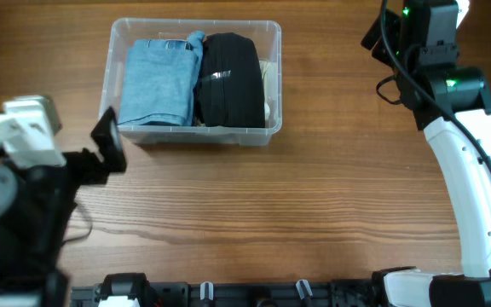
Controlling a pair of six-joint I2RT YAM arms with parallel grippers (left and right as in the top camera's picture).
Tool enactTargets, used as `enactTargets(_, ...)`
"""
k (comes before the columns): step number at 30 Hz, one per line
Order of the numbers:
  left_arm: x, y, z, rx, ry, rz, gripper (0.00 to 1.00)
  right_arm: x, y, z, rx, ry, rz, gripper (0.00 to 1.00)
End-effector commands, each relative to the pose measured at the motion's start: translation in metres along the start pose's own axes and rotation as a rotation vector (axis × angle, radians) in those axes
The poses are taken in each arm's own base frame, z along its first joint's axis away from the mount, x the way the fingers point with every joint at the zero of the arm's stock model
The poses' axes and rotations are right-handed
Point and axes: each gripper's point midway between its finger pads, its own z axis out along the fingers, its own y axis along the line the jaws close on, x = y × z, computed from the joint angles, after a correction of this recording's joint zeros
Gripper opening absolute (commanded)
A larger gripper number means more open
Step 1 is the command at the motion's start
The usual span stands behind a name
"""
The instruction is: Pack container
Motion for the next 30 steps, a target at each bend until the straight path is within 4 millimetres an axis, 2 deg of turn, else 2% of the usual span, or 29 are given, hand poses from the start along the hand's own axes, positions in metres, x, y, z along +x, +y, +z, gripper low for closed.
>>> enactTargets(1,0.066,-0.018,0.024,0.18,-0.112,0.011,1.0,0.001,-0.001,0.003,0.016,-0.002,0.006,1.0)
enactTargets(3,0.098,-0.025,0.032,0.246,-0.179,0.021,1.0,0.001,-0.001,0.003,0.016,-0.002,0.006,1.0)
enactTargets(4,0.128,-0.028,0.036,0.284,-0.197,0.025,1.0,0.001,-0.001,0.003,0.016,-0.002,0.006,1.0)
enactTargets(7,0.163,-0.024,0.038,0.291,-0.182,-0.054,1.0,0.001,-0.001,0.003,0.016,-0.002,0.007,1.0)
enactTargets(8,0.169,-0.024,0.037,0.294,-0.184,-0.063,1.0,0.001,-0.001,0.003,0.016,-0.002,0.006,1.0)
enactTargets(12,0.184,-0.024,0.034,0.288,-0.223,-0.065,1.0,0.001,-0.001,0.003,0.016,-0.002,0.006,1.0)
enactTargets(14,0.185,-0.023,0.034,0.281,-0.251,-0.064,1.0,0.001,-0.001,0.003,0.016,-0.002,0.006,1.0)
enactTargets(20,0.202,-0.015,0.041,0.248,-0.271,-0.07,1.0,0.001,-0.001,0.003,0.016,-0.002,0.006,1.0)
enactTargets(28,0.227,-0.002,0.055,0.18,-0.226,-0.085,1.0,0.001,-0.001,0.003,0.016,-0.002,0.006,1.0)
enactTargets(30,0.241,0.001,0.058,0.168,-0.166,-0.09,1.0,0.001,-0.001,0.003,0.016,-0.002,0.006,1.0)
